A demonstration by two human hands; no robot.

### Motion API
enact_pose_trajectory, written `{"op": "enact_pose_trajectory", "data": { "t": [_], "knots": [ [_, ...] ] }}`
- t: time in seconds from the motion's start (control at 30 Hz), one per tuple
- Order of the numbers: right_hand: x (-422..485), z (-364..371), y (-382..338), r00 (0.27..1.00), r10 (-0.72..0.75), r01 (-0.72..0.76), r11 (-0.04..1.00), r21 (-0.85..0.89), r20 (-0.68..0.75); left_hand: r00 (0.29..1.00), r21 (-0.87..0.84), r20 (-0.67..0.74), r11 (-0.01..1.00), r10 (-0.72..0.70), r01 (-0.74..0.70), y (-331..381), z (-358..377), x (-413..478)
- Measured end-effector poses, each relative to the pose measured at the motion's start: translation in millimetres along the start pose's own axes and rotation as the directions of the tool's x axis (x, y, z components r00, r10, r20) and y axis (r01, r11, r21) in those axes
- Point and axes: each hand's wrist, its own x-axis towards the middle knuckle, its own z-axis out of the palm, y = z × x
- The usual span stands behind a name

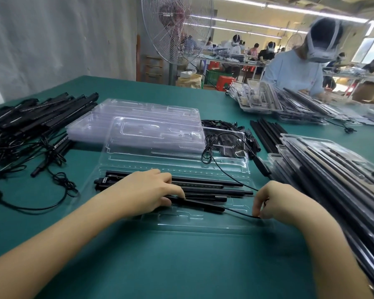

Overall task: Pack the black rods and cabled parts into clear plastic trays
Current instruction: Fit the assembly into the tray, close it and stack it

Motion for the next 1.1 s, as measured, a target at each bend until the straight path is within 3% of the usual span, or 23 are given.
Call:
{"op": "enact_pose_trajectory", "data": {
  "t": [0.1, 0.33, 0.5, 0.63, 0.83, 0.9, 0.97, 1.03, 1.1],
  "knots": [
    [0.7, 3.6, -1.5, 0.999, 0.012, -0.014, 0.999, -0.032, -0.039, 1.000, 0.004, -0.029, 1.000, -0.007, 0.007, 0.0, 0.4, -3.7],
    [-1.7, -3.1, 16.3, 0.998, -0.007, 0.013, 0.996, 0.087, -0.070, 0.995, 0.029, -0.088, 0.999, -0.040, 0.042, -3.0, 3.9, -7.0],
    [-13.2, -10.2, 26.3, 0.997, 0.029, -0.035, 0.994, 0.103, 0.066, 0.994, 0.004, -0.087, 0.998, -0.066, 0.066, -4.6, 5.0, -8.1],
    [-19.0, -14.8, 32.4, 0.991, -0.068, 0.040, 0.972, 0.232, 0.115, 0.993, -0.031, -0.089, 0.997, -0.072, 0.070, -2.7, 2.7, -8.2],
    [-27.9, -17.5, 18.7, 0.967, -0.111, 0.212, 0.850, 0.481, -0.231, 0.996, 0.049, -0.080, 0.997, -0.049, 0.053, 5.1, 1.7, -6.1],
    [-30.7, -16.0, 3.7, 0.939, -0.124, 0.252, 0.882, 0.399, -0.321, 0.997, 0.096, -0.064, 0.994, -0.050, 0.056, 8.1, 2.0, -4.6],
    [-32.9, -13.0, -14.1, 0.923, -0.201, 0.275, 0.941, 0.196, -0.327, 0.997, 0.119, -0.054, 0.991, -0.050, 0.056, 10.2, 0.7, -4.0],
    [-32.8, -6.1, -28.1, 0.927, -0.289, 0.327, 0.935, 0.140, -0.241, 0.997, 0.125, -0.049, 0.990, -0.054, 0.060, 11.9, -1.2, -3.4],
    [-31.8, 1.9, -34.9, 0.923, -0.370, 0.384, 0.901, 0.201, -0.106, 0.998, 0.154, -0.037, 0.986, -0.055, 0.060, 14.2, -2.3, -2.6]
  ]
}}
